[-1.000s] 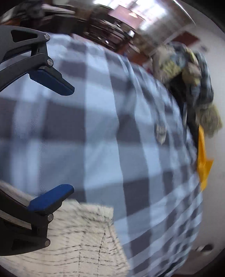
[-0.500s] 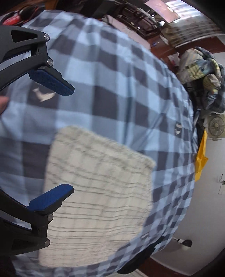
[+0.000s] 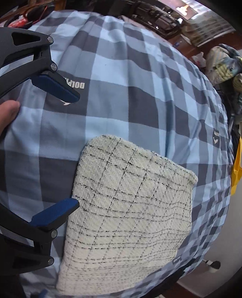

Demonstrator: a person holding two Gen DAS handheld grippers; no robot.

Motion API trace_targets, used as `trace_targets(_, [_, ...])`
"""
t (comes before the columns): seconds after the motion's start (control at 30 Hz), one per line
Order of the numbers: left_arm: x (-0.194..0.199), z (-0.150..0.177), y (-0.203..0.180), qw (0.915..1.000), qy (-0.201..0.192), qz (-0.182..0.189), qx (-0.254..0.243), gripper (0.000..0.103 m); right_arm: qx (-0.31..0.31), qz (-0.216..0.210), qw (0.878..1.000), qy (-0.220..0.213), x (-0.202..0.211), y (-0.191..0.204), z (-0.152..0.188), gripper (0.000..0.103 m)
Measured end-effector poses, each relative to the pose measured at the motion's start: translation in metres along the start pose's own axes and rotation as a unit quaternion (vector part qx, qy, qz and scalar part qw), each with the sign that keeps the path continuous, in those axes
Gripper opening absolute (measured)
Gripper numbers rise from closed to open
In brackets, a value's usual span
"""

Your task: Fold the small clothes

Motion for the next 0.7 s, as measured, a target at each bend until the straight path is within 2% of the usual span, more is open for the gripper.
trace_targets(0.07, [0.0,-0.001,0.001,0.9999,0.001,0.008,0.007,0.103,-0.044,0.01,0.999,0.023,-0.017,-0.007,-0.008,0.092])
trace_targets(0.2, [0.0,-0.003,0.002,0.9996,0.0,0.019,0.021,0.103,-0.097,0.021,0.995,0.033,-0.047,-0.01,-0.025,0.092])
trace_targets(0.23, [0.0,-0.002,0.002,0.9995,0.001,0.02,0.022,0.103,-0.108,0.016,0.993,0.036,-0.053,-0.011,-0.028,0.092])
trace_targets(0.3, [-0.002,-0.002,0.002,0.9994,0.006,0.024,0.023,0.103,-0.137,-0.033,0.989,0.043,-0.066,-0.008,-0.039,0.092])
trace_targets(0.37, [-0.003,-0.002,0.001,0.9992,0.009,0.03,0.025,0.103,-0.161,-0.059,0.984,0.037,-0.069,-0.008,-0.046,0.092])
trace_targets(0.5, [-0.003,-0.005,-0.001,0.9993,0.007,0.029,0.025,0.103,-0.156,-0.069,0.985,0.003,-0.065,0.001,-0.065,0.089])
trace_targets(0.53, [-0.003,-0.006,-0.001,0.9994,0.006,0.025,0.024,0.103,-0.142,-0.07,0.987,-0.007,-0.063,0.007,-0.068,0.07])
trace_targets(0.6, [-0.003,-0.006,0.0,0.9996,0.004,0.019,0.021,0.103,-0.119,-0.062,0.991,-0.019,-0.061,0.02,-0.068,0.04])
trace_targets(0.63, [-0.003,-0.005,0.0,0.9997,0.004,0.016,0.021,0.103,-0.112,-0.06,0.992,-0.02,-0.062,0.023,-0.067,0.03])
trace_targets(0.7, [-0.003,-0.004,0.003,0.9997,0.005,0.011,0.022,0.103,-0.111,-0.073,0.991,-0.02,-0.064,0.026,-0.066,0.022])
Point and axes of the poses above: each gripper's, at about its wrist camera, not at the fingertips, and x roughly against the way its jaws point, y to its left, z to its underside, the point moved 6 cm from there along -x, roughly the way its jaws point, and after that the axes turned 8 degrees about -x, right-handed, at the moved point
